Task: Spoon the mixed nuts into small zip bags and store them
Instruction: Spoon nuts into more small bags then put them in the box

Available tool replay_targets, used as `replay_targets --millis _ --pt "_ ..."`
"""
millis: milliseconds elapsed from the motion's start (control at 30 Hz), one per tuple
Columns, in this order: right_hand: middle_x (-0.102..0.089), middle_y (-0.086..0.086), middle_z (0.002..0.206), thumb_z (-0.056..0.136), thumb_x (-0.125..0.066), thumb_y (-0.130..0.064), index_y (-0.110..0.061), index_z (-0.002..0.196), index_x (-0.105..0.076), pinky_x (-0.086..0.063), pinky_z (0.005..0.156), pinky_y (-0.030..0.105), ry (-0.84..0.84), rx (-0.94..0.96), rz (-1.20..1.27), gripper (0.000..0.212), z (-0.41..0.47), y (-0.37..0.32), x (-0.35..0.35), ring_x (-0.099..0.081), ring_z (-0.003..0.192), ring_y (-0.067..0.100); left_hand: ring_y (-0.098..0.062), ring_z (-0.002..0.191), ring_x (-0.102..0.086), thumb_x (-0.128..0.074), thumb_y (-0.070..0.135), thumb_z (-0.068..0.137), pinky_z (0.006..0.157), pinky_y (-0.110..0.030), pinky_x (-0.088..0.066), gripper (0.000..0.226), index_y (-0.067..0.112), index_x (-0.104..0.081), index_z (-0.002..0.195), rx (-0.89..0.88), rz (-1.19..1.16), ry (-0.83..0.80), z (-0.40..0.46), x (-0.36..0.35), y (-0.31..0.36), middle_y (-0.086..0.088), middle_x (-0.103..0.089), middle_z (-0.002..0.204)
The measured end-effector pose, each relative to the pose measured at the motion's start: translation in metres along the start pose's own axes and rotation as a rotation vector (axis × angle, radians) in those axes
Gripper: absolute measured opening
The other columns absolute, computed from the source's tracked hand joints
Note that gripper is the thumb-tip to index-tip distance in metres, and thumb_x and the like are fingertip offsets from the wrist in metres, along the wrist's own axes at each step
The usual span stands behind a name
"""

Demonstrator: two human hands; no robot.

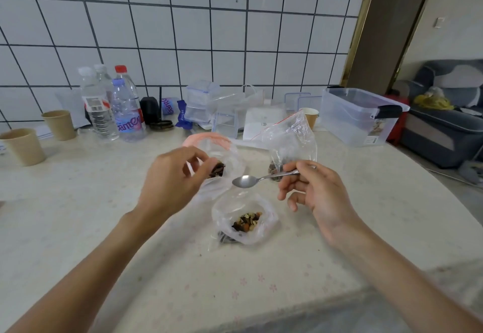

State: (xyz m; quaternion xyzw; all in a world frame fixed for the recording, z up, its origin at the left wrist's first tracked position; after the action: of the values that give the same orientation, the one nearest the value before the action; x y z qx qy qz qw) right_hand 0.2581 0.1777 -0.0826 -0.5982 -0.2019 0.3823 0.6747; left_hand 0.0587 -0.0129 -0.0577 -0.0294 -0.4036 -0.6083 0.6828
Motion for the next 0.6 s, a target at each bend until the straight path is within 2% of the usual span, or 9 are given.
replay_targets --millis 67,133,233,300,367,500,600 --pt "-0.069 0.019 0.077 0.108 -0.044 -0.013 0.001 0.103 -0.066 -0.042 0.045 0.032 0.017 -0.039 0.029 0.026 0.007 0.003 -0.009 -0.066 0.066 0.032 -0.005 0.065 -0.057 -0.062 0.058 0.092 0.058 -0.022 -0.045 0.029 0.030 -0.069 0.096 0.034 0.035 0.181 0.006 0.011 -0.009 0.015 -0.062 0.083" --pt "-0.071 0.016 0.077 0.109 -0.043 -0.013 0.000 0.104 -0.065 -0.044 0.045 0.032 0.028 -0.057 0.014 0.026 0.016 0.004 -0.020 -0.068 0.066 0.029 -0.006 0.075 -0.055 -0.067 0.055 0.091 0.067 -0.021 -0.041 0.036 0.024 -0.065 0.109 0.103 0.059 0.267 0.012 0.011 -0.021 0.008 -0.059 0.100" --pt "-0.074 0.012 0.078 0.110 -0.043 -0.015 -0.002 0.107 -0.065 -0.048 0.044 0.029 0.013 -0.063 -0.053 0.026 0.031 0.007 -0.039 -0.070 0.068 0.025 -0.011 0.099 -0.055 -0.070 0.060 0.087 0.084 -0.030 -0.044 0.060 0.021 -0.056 0.131 0.241 0.064 0.201 0.020 -0.004 -0.041 0.002 -0.055 0.126" --pt "-0.077 0.011 0.083 0.110 -0.045 -0.017 -0.005 0.108 -0.066 -0.051 0.046 0.030 -0.015 -0.046 -0.147 0.024 0.042 0.011 -0.049 -0.072 0.071 0.023 -0.014 0.106 -0.057 -0.068 0.066 0.086 0.087 -0.034 -0.048 0.070 0.021 -0.053 0.138 0.334 0.025 0.102 0.023 -0.018 -0.053 0.001 -0.055 0.132" --pt "-0.078 0.010 0.090 0.109 -0.047 -0.018 -0.012 0.108 -0.068 -0.053 0.051 0.032 -0.059 -0.010 -0.294 0.022 0.054 0.016 -0.059 -0.073 0.075 0.021 -0.015 0.103 -0.060 -0.064 0.068 0.088 0.084 -0.034 -0.049 0.068 0.020 -0.059 0.136 0.379 0.015 0.043 0.025 -0.029 -0.062 0.002 -0.061 0.126" --pt "-0.077 0.000 0.094 0.109 -0.047 -0.021 -0.031 0.103 -0.068 -0.053 0.058 0.032 -0.149 0.072 -0.564 0.023 0.076 0.027 -0.071 -0.074 0.085 0.020 -0.018 0.087 -0.063 -0.056 0.051 0.100 0.073 -0.036 -0.051 0.037 0.021 -0.068 0.119 0.321 0.028 0.049 0.024 -0.038 -0.064 0.003 -0.069 0.100" --pt "-0.076 -0.001 0.096 0.109 -0.046 -0.019 -0.027 0.106 -0.069 -0.053 0.062 0.036 -0.146 0.042 -0.616 0.024 0.090 0.038 -0.073 -0.072 0.089 0.024 -0.016 0.085 -0.063 -0.055 0.038 0.105 0.074 -0.036 -0.055 0.025 0.023 -0.066 0.123 0.187 0.050 0.038 0.022 -0.038 -0.059 0.005 -0.068 0.102"
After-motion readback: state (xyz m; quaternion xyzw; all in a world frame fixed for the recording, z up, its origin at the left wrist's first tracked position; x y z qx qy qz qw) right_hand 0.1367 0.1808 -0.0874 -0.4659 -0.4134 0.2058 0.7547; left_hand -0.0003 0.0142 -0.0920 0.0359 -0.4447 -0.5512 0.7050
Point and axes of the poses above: each hand's wrist, its own z-axis towards the middle knuckle, its own x-axis out of the back of the hand, y = z × x, the point moved 6 cm from there along z, towards the middle knuckle
